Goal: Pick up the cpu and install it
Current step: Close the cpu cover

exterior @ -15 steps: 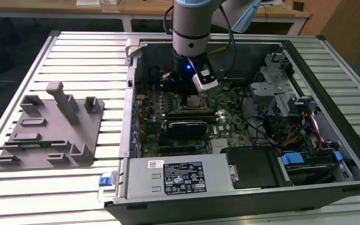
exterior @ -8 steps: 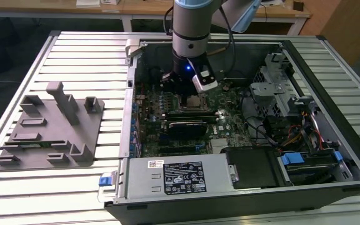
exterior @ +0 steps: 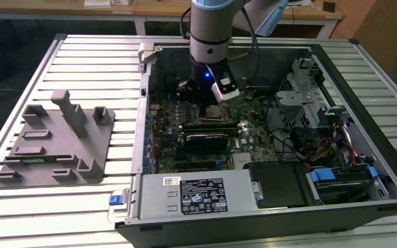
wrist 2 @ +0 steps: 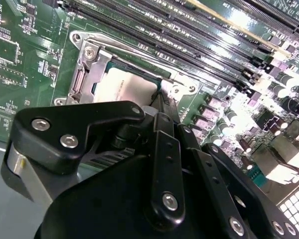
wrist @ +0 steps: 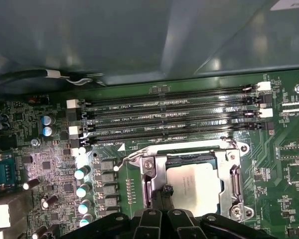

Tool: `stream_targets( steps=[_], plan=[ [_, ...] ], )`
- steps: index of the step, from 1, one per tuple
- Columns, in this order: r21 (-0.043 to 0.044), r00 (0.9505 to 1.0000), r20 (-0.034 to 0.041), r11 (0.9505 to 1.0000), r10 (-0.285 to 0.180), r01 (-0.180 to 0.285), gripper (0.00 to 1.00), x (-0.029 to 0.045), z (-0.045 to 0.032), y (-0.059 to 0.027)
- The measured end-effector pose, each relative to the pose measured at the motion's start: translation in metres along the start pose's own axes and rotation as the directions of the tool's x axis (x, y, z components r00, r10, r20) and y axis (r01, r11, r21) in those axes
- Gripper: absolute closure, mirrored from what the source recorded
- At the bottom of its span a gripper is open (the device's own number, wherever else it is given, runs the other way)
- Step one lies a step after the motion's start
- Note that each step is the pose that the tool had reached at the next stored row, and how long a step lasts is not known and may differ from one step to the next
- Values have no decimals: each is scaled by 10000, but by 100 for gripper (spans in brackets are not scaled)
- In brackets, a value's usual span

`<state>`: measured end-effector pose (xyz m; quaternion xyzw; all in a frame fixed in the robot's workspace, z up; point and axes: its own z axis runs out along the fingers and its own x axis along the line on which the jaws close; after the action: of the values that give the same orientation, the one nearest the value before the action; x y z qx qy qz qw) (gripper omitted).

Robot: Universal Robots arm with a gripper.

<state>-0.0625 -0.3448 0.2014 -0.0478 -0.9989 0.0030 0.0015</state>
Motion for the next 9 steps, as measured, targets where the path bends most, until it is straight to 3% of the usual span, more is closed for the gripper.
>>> stream_targets(
  steps=[9],
  plan=[
    [-16,10000,-1,10000,1,-1,89,-2,7,15]
  ],
)
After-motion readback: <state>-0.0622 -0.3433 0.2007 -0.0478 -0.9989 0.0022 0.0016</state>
